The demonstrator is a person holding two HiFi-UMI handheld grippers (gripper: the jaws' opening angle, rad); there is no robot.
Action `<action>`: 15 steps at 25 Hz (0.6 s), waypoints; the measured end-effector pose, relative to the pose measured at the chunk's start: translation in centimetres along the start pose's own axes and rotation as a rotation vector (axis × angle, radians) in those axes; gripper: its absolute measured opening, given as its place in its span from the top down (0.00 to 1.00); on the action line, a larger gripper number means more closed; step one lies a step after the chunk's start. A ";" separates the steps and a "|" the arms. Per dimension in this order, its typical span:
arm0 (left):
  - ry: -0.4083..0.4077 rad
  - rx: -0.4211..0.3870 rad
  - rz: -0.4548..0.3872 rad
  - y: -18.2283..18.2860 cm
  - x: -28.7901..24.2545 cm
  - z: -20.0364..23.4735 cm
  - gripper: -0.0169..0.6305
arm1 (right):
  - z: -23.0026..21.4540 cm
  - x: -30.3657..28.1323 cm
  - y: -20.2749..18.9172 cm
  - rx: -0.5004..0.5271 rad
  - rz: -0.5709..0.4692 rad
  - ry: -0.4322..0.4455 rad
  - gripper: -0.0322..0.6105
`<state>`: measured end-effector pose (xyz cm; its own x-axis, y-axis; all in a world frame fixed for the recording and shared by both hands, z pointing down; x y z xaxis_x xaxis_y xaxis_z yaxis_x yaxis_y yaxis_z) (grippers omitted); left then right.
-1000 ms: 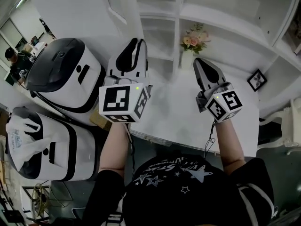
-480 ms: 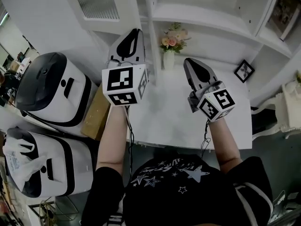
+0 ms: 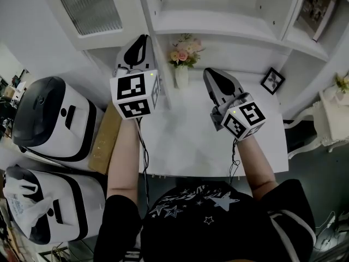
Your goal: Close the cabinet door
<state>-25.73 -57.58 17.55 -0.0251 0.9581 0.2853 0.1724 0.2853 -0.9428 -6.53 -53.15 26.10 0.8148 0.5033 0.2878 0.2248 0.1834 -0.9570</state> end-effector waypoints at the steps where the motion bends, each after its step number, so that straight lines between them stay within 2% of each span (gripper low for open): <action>1: 0.001 0.000 0.000 -0.1 -0.3 -0.1 0.93 | -0.3 0.1 0.1 0.001 -0.002 -0.003 0.94; 15: 0.017 -0.012 0.020 -0.9 -3.6 -0.7 0.93 | -2.4 0.7 -0.4 -0.010 -0.003 -0.003 0.94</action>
<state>-25.15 -61.32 17.48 -0.0050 0.9631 0.2692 0.1849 0.2655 -0.9462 -4.79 -54.89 26.60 0.8123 0.5057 0.2905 0.2325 0.1759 -0.9565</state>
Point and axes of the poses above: the fingertips, and each gripper's own axes: x backward along the fingers, z to its left, y out of its top, the point moved 4 cm from there along x, backward along the fingers, and after that the axes turned 14 degrees about y, right-handed, at the moved point
